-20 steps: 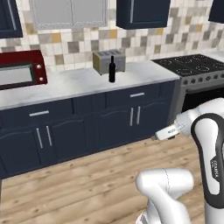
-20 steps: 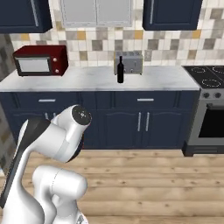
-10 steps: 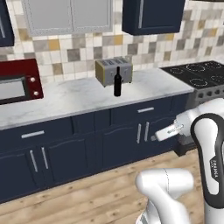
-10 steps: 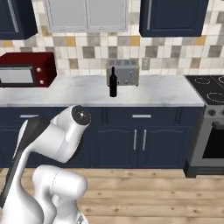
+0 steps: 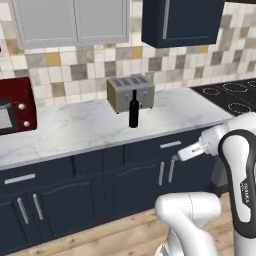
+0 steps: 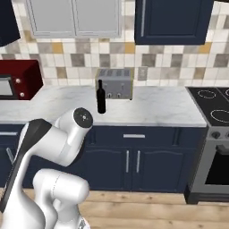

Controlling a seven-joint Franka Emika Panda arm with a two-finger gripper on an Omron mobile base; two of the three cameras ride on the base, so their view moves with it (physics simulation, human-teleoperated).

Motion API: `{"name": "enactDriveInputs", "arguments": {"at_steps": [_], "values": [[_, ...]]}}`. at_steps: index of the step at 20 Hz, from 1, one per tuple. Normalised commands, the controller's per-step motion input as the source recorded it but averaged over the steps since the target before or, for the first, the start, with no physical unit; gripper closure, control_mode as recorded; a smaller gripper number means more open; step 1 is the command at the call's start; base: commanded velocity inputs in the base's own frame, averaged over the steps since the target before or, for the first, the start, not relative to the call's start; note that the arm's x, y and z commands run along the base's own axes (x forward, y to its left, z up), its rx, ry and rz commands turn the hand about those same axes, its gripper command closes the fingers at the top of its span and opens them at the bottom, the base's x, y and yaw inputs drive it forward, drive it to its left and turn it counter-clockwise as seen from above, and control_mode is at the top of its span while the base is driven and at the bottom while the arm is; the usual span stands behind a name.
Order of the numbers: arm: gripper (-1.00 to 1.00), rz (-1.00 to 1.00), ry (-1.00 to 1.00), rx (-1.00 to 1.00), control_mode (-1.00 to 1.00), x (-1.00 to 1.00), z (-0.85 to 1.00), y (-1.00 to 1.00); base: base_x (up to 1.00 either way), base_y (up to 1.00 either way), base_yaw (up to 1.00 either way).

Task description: There is a wine glass and glass cup on the dining counter. Place the wine bottle next to the wine glass and the juice bottle next to the glass cup.

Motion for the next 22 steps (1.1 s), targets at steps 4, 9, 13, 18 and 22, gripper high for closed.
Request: {"name": "enactDriveInputs", "arguments": {"at_steps": [4, 9, 13, 18, 22], "values": [[-1.0, 0.0, 0.0, 0.0, 1.0, 0.0, 0.0, 0.0, 0.76, -0.4, 0.09], [-1.0, 0.0, 0.0, 0.0, 1.0, 0.0, 0.0, 0.0, 0.73, -0.39, 0.08], [-1.0, 0.0, 0.0, 0.0, 1.0, 0.0, 0.0, 0.0, 0.39, -0.18, 0.09], [-1.0, 0.0, 0.0, 0.0, 1.0, 0.0, 0.0, 0.0, 0.38, -0.03, 0.02], [-1.0, 0.0, 0.0, 0.0, 1.0, 0.0, 0.0, 0.0, 0.48, 0.0, 0.0]]}}
